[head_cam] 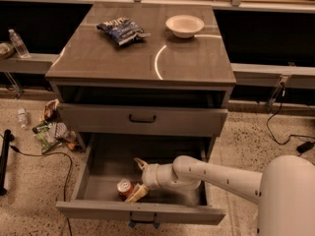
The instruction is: Pick coke can from middle drawer and place on counter
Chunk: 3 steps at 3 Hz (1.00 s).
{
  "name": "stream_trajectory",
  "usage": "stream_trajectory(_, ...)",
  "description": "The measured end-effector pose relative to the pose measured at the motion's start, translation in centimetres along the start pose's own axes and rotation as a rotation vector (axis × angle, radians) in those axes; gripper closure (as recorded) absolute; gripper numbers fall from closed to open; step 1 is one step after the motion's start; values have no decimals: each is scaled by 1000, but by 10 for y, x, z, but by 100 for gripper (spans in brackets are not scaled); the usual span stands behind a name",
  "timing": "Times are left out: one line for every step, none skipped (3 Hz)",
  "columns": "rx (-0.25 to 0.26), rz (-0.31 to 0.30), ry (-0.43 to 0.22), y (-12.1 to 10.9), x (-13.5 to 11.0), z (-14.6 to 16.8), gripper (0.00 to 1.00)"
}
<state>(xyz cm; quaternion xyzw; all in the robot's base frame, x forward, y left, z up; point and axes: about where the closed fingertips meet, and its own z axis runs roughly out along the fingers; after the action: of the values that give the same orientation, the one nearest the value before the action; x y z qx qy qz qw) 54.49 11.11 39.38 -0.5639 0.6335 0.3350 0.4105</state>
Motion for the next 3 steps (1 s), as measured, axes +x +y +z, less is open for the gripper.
stream_trajectory(-21,17,-23,5,0,8,18)
stream_trajectory(-50,36,-52,10,-1,16,49)
stream_trajectory(-66,53,-76,14,-1,19,80)
